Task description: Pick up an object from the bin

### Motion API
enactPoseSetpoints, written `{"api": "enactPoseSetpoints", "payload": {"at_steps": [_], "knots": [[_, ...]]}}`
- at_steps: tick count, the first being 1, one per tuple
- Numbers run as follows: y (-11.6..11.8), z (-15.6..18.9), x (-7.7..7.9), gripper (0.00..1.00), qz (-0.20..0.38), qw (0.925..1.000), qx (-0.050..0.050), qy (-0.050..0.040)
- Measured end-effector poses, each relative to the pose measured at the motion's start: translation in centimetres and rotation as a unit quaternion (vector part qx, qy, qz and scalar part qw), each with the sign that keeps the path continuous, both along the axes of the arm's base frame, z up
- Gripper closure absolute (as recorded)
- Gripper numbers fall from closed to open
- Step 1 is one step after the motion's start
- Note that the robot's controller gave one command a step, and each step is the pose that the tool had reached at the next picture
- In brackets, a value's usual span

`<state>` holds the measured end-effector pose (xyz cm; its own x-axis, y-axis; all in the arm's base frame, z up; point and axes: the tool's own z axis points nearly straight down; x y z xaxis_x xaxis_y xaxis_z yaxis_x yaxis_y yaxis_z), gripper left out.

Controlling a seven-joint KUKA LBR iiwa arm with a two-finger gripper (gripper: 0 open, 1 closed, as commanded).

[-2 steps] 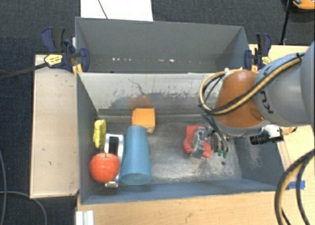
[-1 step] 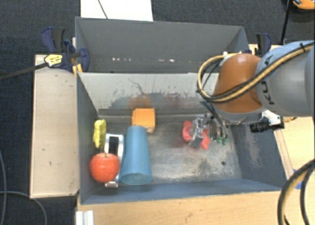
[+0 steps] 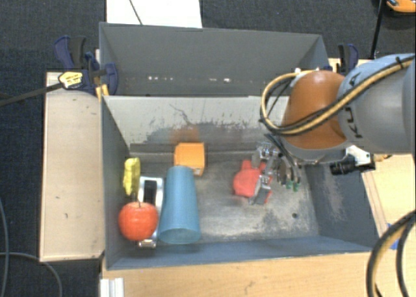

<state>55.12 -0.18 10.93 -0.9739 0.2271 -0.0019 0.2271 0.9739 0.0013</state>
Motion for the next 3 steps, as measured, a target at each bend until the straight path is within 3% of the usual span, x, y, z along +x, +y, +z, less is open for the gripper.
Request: {"api": "enactPoseSetpoints", "payload": {"at_steps": [1, 2, 3], "knots": [[0.0, 0.0, 0.0, 0.0, 0.0, 1.0, 0.0, 0.0], [0.3, -3.8, 0.6, 1.0, -0.022, 0.9998, 0.0, 0.0002], [0.3, -3.8, 0.6, 1.0, -0.022, 0.9997, 0.0, 0.0002]]}}
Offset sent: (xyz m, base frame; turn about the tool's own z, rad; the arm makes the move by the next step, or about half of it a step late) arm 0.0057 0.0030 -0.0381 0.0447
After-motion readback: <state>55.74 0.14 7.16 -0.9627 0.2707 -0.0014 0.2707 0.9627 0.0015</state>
